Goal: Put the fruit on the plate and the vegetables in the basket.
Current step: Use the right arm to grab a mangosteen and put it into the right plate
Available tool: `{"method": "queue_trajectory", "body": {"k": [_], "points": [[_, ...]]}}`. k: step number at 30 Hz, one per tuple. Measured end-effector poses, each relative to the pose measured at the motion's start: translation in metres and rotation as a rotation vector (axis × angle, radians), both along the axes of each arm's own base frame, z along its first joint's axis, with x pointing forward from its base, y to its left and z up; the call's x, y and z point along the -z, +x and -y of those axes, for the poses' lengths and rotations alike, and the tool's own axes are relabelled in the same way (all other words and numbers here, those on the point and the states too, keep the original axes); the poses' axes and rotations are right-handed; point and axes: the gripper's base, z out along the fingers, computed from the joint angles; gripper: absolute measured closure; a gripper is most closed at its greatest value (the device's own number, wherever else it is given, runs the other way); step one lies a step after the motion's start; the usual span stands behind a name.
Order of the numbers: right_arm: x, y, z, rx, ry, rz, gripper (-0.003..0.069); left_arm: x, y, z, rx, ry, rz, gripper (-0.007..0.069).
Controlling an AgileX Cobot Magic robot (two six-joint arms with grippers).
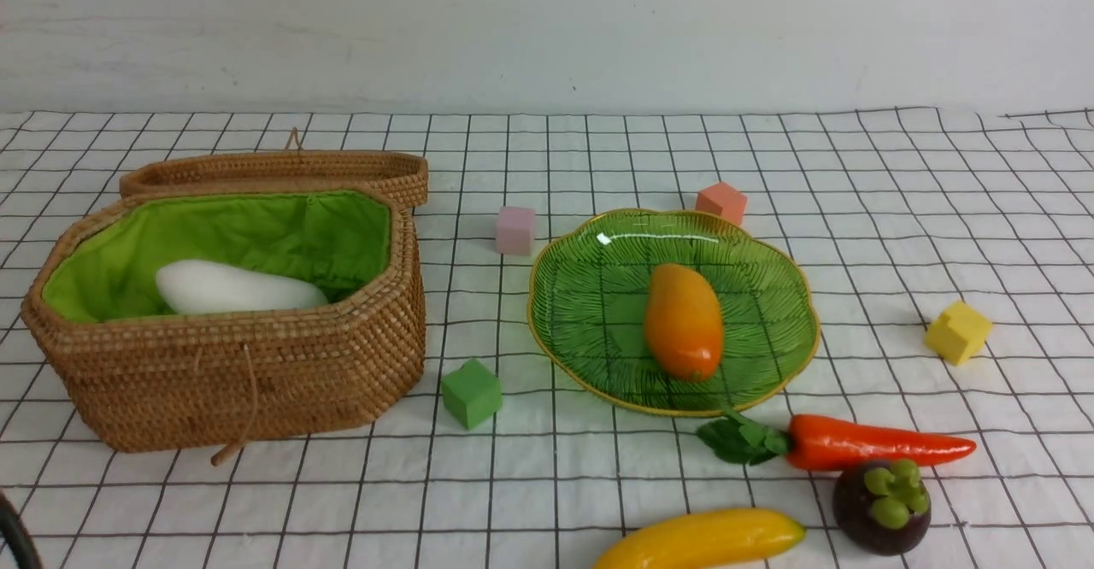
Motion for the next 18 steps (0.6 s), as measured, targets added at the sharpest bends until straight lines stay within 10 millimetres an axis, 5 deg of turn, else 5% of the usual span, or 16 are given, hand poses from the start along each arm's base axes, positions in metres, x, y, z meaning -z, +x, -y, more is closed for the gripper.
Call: {"method": "queue_trajectory", "body": {"k": [11, 18], "points": [[0.0, 0.0, 0.0, 0.0, 0.0, 0.0, 0.0416, 0.107, -0.024, -0.002, -0.008, 0.05, 0.024, 0.0636], [0.0, 0.0, 0.0, 0.0, 0.0, 0.0, 0.0416, 0.131, -0.025, -0.001, -0.005, 0.03, -0.084, 0.0632]]}}
